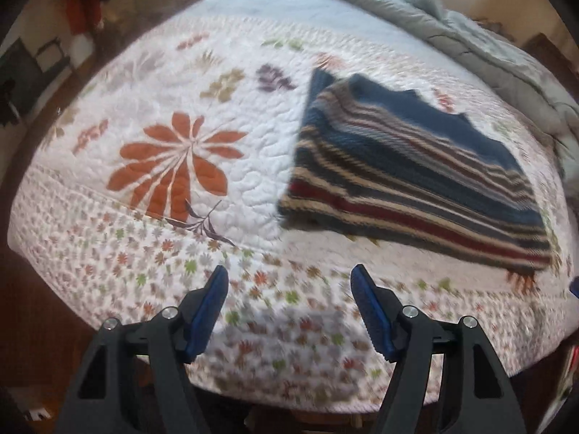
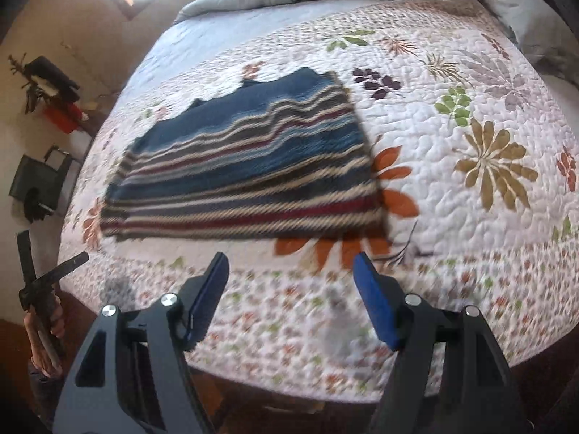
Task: Fold small clothes
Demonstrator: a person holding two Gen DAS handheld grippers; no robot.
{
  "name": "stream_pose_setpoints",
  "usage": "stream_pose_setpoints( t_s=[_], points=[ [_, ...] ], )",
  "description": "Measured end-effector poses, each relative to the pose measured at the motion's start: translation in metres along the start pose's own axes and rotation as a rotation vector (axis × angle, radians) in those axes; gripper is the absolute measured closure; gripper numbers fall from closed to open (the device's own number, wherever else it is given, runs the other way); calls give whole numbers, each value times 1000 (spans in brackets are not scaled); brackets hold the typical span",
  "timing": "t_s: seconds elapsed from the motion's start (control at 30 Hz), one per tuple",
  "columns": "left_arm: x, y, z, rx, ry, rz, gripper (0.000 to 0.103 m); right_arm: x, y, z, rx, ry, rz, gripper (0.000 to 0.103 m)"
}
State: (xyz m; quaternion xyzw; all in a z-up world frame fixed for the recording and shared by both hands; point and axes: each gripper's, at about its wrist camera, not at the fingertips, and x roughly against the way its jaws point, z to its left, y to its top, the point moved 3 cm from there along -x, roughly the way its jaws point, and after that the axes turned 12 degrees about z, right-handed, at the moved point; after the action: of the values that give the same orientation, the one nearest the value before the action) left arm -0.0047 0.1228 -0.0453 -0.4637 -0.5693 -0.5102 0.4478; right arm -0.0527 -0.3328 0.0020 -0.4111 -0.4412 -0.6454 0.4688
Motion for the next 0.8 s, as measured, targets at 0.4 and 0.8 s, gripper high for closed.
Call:
stream_pose_setpoints(
  t_s=[0.4, 0.8],
  points=[
    [25, 3, -63, -91, -44, -31, 30, 11, 8, 39, 64, -64, -20, 32],
    [-33, 77, -62, -81, 25, -27, 21, -70, 93, 42, 86, -86, -42, 28]
  ],
)
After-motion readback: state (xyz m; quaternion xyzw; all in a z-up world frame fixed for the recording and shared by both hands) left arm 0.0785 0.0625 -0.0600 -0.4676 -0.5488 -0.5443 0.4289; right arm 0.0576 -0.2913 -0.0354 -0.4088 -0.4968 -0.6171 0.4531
